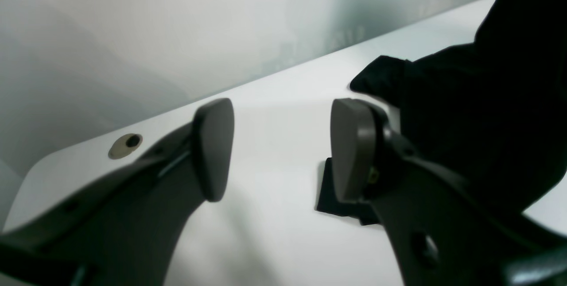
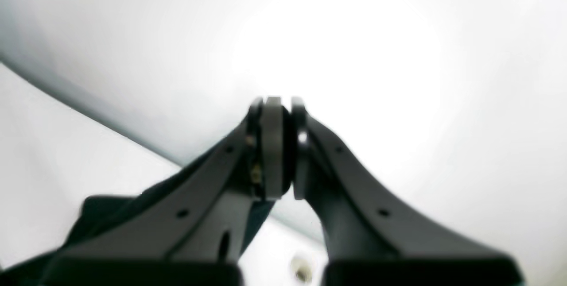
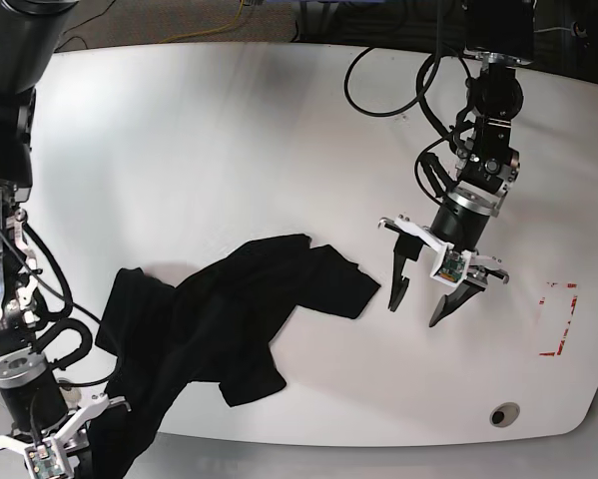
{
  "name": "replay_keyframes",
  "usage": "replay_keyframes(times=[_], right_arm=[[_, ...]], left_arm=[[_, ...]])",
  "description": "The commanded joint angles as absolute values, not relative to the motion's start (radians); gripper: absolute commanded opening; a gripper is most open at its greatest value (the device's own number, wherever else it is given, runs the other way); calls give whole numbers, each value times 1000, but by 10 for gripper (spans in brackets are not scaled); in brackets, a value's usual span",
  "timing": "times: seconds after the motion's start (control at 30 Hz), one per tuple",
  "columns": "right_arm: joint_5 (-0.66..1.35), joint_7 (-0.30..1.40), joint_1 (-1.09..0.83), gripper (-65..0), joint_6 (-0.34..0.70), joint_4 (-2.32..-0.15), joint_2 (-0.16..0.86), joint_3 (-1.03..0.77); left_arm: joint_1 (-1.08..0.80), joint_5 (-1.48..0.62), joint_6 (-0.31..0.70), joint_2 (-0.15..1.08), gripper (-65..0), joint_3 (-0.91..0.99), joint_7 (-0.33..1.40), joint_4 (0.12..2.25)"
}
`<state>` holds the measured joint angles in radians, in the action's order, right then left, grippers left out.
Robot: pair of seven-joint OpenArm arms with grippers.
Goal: Layout the t-shirt on the table in an organized manner, then fold the t-shirt properly
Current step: 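Grasp the t-shirt sleeve with the left gripper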
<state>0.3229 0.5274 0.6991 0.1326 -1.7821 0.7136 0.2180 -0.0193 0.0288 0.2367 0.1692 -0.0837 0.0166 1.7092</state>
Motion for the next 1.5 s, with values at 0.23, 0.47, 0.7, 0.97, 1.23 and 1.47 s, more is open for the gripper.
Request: replay_keyframes(times=[0.23,0.47,0.7,0.97,1.23,1.47], right_arm=[[318,487,806,-650,116,-1770,748,226],[318,487,797,-650,116,-1771,746,269],[315,487,759,-650,116,-1774,743,266],[317,487,739,-650,116,-1776,742,259],[317,487,728,-650,116,-1778,742,254],[317,487,714,-650,116,-1790,742,252]], left_arm=[[-8,22,234,117,-311,-139,-8,1669],[-8,18,234,90,-109,-159,-8,1586],[36,22,234,58,-71,-177,-8,1448],[134,18,234,56,-73,-217,-8,1251],[239,15,229,30,-74,-214,-12,1087],[280,15,232,22,-75,-219,-12,1012]])
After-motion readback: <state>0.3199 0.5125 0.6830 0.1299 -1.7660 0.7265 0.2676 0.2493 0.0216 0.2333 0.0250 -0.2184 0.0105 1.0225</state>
